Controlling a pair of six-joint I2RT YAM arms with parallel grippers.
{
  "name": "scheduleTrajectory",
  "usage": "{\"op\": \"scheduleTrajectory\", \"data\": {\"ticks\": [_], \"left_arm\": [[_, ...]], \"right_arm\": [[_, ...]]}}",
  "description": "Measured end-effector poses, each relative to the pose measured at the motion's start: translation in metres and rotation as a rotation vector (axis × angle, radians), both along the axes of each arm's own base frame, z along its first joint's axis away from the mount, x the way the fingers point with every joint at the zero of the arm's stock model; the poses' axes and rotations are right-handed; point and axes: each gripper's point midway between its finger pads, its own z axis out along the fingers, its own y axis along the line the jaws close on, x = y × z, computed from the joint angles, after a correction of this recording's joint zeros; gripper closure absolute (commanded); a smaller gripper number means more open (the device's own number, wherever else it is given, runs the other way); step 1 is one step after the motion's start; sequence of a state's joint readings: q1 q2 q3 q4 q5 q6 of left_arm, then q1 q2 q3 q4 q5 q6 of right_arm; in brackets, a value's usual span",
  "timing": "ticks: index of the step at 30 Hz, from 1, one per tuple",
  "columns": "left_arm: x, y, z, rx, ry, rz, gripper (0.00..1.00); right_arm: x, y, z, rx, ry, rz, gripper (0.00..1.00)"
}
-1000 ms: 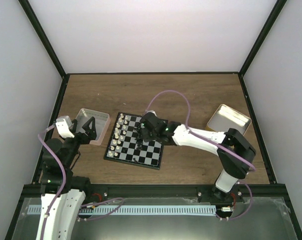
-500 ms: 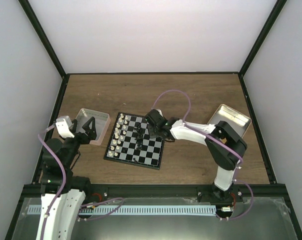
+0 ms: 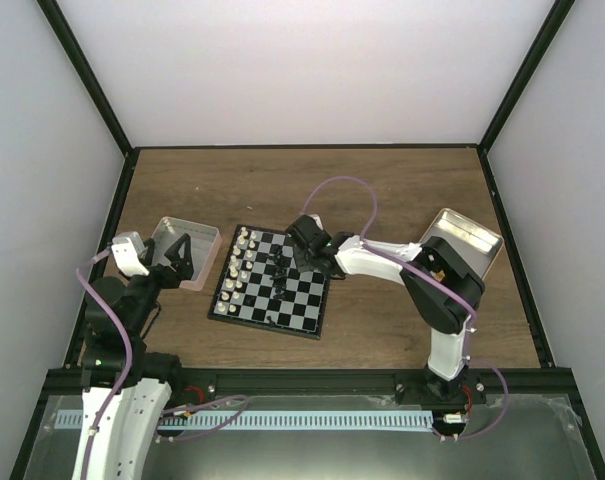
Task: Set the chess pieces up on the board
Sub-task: Place the chess piece on the chessboard.
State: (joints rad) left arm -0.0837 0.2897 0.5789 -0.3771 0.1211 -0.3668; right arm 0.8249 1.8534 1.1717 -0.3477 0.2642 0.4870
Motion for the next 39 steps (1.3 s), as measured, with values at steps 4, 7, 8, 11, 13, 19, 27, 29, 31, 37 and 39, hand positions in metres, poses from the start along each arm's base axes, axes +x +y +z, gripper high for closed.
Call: {"op": "scheduleTrajectory", "data": {"ticks": [4,7,8,11,13,19,27,29,31,37,39], "left_arm": [[0.0,0.0,0.0,0.0,0.0,0.0,0.0],[0.0,0.0,0.0,0.0,0.0,0.0,0.0],[0.0,0.0,0.0,0.0,0.0,0.0,0.0],[0.0,-0.0001,-0.0002,0.0,0.0,0.0,0.0],[0.0,-0.0001,-0.0002,0.0,0.0,0.0,0.0],[0.0,-0.0001,-0.0002,0.0,0.0,-0.001,0.0],[-0.0001,-0.0006,-0.0002,0.0,0.0,-0.003,0.0],[-0.0001,-0.0006,-0.0002,0.0,0.0,-0.004,0.0],[-0.0001,-0.0007,-0.0002,0.0,0.0,-0.004,0.0],[-0.0001,-0.0007,-0.0002,0.0,0.0,-0.004,0.0],[-0.0001,-0.0007,-0.0002,0.0,0.0,-0.004,0.0]], "right_arm": [[0.0011,0.0005,0.0001,0.001,-0.005,-0.001,0.88],[0.0015,-0.0007,-0.0013,-0.008,-0.006,-0.002,0.88],[0.0015,-0.0007,-0.0024,-0.01,-0.005,-0.001,0.88],[0.001,-0.0011,-0.0062,-0.017,0.001,-0.001,0.86],[0.0011,-0.0012,-0.0063,-0.018,0.0,0.001,0.85],[0.0019,-0.002,-0.006,-0.03,-0.007,0.01,0.86],[0.0029,-0.001,-0.0051,-0.027,-0.012,0.013,0.86],[0.0034,-0.0004,-0.0047,-0.024,-0.015,0.013,0.87],[0.0039,0.0,-0.0042,-0.022,-0.017,0.013,0.88],[0.0044,-0.0004,-0.0044,-0.023,-0.018,0.011,0.9],[0.0045,-0.0005,-0.0044,-0.023,-0.018,0.011,0.91]]}}
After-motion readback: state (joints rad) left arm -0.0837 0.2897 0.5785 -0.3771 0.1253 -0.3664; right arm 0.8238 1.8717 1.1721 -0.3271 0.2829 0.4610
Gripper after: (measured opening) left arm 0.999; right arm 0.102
